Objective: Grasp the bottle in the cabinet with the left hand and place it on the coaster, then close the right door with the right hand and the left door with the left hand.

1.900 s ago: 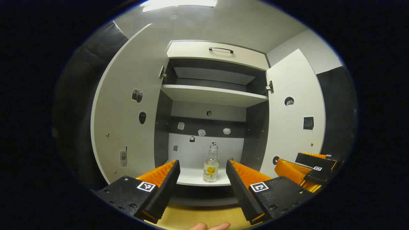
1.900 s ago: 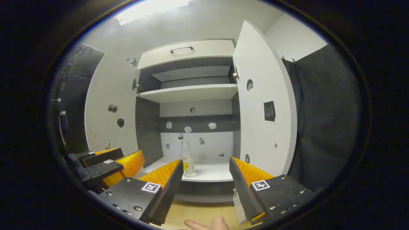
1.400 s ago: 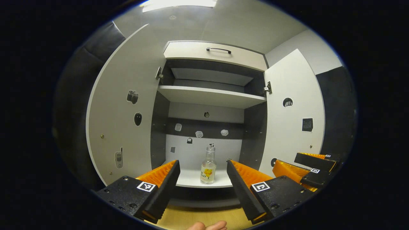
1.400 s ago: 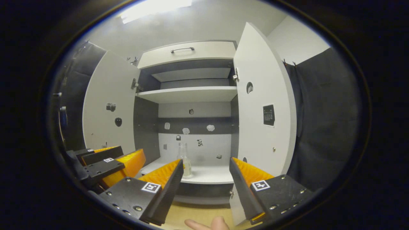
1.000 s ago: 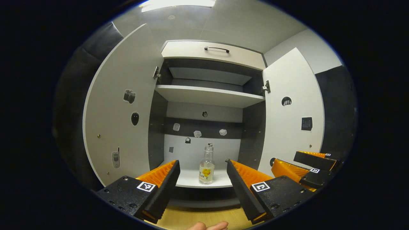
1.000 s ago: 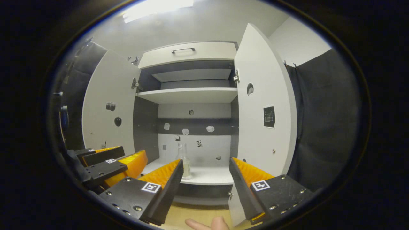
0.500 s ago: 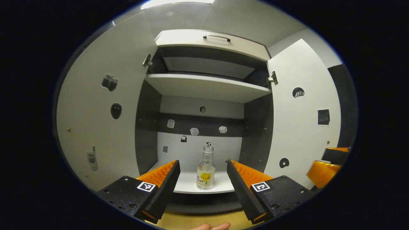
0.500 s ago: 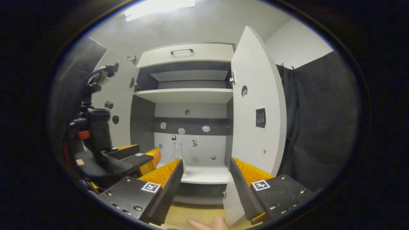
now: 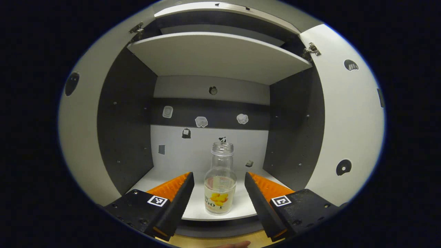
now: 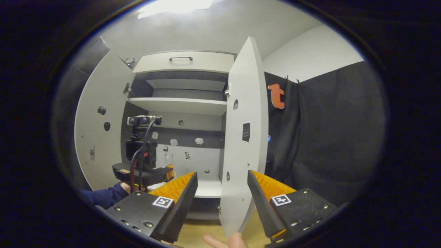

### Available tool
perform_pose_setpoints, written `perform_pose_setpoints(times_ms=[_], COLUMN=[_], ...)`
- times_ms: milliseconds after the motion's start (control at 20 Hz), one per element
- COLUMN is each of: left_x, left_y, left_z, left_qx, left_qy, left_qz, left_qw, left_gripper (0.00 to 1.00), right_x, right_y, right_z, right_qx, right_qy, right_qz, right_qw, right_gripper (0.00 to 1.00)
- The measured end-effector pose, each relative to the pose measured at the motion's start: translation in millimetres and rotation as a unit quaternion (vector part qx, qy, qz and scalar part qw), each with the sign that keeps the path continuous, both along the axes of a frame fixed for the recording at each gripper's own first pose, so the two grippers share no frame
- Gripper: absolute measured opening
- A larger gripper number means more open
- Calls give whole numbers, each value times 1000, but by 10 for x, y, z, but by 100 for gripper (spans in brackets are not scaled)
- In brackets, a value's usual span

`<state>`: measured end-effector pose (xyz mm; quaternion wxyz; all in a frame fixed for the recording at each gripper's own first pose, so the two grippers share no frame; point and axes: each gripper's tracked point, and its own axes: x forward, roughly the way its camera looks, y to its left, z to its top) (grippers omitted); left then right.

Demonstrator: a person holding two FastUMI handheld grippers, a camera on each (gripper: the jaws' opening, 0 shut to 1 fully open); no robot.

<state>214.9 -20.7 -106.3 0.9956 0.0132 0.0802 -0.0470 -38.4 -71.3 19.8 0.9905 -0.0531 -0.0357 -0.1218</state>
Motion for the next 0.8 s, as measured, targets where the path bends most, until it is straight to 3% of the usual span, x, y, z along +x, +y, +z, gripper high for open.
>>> perform_pose_setpoints(times_ms=[250, 450, 600, 800], left_x=[359, 470, 483, 373], left_y=[46, 44, 17, -15], left_z=[-278, -511, -473, -478], left_qx=[1, -29, -42, -57], left_qy=[42, 105, 108, 122], left_qz=[21, 30, 21, 6], left_qw=[999, 994, 993, 991], left_gripper=[94, 91, 81, 80], right_x=[-57, -51, -45, -62], right_y=[-84, -76, -83, -97], right_z=[10, -9, -12, 8], right_qx=[1, 3, 3, 11], right_qy=[-5, -6, -7, -12], right_qz=[-23, -22, -18, -11], right_qw=[1000, 1000, 1000, 1000], right_gripper=[88, 88, 88, 88])
